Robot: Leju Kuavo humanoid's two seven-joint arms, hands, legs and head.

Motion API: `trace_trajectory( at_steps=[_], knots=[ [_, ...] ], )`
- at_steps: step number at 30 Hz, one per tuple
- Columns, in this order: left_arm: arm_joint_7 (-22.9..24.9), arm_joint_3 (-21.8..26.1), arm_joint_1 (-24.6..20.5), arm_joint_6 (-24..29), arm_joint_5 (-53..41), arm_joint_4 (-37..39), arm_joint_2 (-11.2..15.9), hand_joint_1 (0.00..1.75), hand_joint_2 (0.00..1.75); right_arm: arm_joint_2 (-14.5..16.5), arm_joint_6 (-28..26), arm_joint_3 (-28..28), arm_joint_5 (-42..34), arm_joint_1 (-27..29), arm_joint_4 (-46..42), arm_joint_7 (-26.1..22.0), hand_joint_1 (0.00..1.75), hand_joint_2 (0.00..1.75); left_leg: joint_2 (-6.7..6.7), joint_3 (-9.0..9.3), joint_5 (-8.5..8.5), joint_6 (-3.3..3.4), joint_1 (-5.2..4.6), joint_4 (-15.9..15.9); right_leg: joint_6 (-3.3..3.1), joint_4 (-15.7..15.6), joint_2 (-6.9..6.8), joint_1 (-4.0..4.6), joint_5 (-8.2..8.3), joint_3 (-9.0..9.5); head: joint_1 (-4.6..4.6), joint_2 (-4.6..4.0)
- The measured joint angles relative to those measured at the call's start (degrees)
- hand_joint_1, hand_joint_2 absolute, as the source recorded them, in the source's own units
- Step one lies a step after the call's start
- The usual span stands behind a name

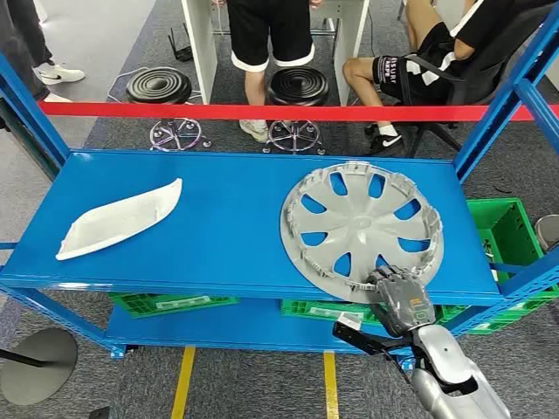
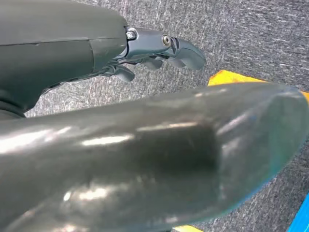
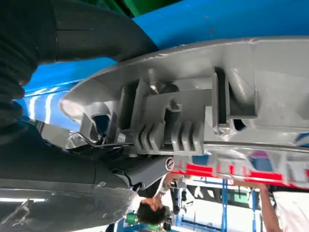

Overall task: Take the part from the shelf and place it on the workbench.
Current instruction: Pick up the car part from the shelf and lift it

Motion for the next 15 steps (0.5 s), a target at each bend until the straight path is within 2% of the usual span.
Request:
trace_trajectory(
  at_steps=[6,15],
  knots=[
    [-0.1,0.0,0.0,0.2,0.6,0.0,0.0,0.00,0.00,0.1,-1.4,0.4,0.1,0.1,-1.3,-1.2,1.75,1.75,0.00,0.00,0.09,0.04,0.00,0.0,0.00,0.0,-0.03,0.00,0.08,0.01,-0.01,0.00],
    [-0.2,0.2,0.2,0.6,1.8,0.0,0.0,0.00,0.00,0.2,-4.0,2.2,-0.2,2.5,-8.3,-2.9,1.75,1.75,-0.01,-0.06,0.08,0.05,0.00,0.0,-0.02,0.0,-0.06,0.00,0.05,-0.04,-0.01,0.00]
  ],
)
